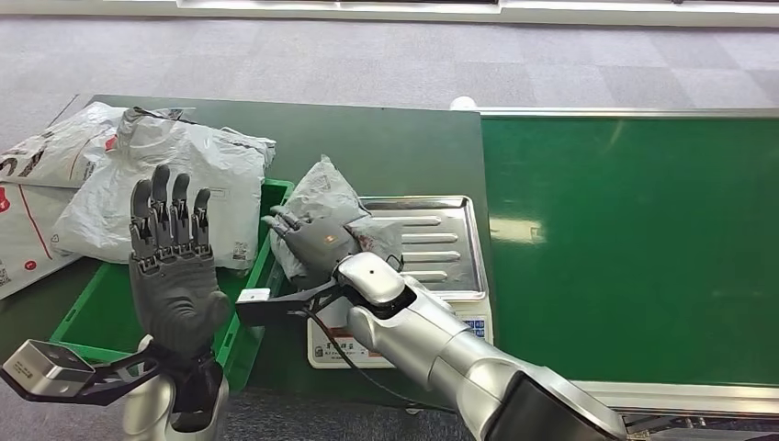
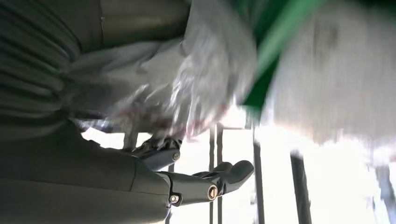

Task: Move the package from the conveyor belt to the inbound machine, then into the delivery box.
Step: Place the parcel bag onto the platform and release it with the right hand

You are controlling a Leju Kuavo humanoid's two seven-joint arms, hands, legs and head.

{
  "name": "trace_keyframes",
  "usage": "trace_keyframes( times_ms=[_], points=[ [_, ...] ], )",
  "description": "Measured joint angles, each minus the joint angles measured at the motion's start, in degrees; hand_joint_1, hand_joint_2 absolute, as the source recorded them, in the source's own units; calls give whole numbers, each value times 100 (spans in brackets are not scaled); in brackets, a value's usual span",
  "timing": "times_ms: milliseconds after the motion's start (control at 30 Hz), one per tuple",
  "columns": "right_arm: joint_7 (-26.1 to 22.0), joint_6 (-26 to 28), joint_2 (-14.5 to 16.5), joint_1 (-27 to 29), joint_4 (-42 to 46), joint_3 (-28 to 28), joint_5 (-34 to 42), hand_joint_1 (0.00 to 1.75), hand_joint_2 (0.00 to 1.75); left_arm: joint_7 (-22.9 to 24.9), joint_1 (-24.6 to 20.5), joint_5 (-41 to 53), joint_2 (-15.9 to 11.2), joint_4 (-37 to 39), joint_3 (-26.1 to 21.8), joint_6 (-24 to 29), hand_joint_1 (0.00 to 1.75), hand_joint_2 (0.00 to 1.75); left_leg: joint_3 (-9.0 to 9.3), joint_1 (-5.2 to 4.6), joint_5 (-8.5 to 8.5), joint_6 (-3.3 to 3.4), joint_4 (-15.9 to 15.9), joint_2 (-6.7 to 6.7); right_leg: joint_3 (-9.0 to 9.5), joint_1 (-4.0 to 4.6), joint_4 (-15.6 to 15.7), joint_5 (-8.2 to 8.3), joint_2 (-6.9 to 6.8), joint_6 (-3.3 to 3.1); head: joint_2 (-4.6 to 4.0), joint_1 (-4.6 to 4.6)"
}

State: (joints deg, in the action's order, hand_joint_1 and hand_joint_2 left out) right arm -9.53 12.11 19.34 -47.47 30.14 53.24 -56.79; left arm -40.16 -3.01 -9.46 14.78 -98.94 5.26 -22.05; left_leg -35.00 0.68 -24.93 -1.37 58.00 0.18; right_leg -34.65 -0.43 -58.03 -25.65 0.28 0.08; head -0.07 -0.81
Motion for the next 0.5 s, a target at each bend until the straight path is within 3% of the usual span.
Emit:
trace_keyframes(
  times_ms=[167, 267, 400, 500],
  points=[
    [-202, 572, -297, -165, 901, -483, 100, 0, 0, -4, 60, 81, 0, -154, -137, -68, 0, 175, 0, -1, 2, 0, 2, -4, 1, 0, 0, 4, -2, 1, 0, -1],
    [-574, 1073, -557, 110, 2153, -1098, 575, 0, 0, -4, 118, 107, 1, -179, -197, -89, 0, 175, -5, -4, 2, 1, 4, -19, 1, -1, 0, 2, -13, 4, 0, -1],
    [-990, 959, -933, 542, 4158, -2200, 1483, 0, 0, -4, 222, 107, 7, -180, -301, -181, 0, 175, -12, -11, -5, 9, 5, -43, 5, -8, 2, -8, -33, 14, 0, 0],
    [-1186, 955, -1086, 868, 5153, -2738, 1643, 0, 0, -4, 239, 111, 11, -180, -360, -213, 0, 175, -10, -14, -10, 13, 5, -39, 5, -10, 3, -9, -31, 15, 0, 0]
  ],
)
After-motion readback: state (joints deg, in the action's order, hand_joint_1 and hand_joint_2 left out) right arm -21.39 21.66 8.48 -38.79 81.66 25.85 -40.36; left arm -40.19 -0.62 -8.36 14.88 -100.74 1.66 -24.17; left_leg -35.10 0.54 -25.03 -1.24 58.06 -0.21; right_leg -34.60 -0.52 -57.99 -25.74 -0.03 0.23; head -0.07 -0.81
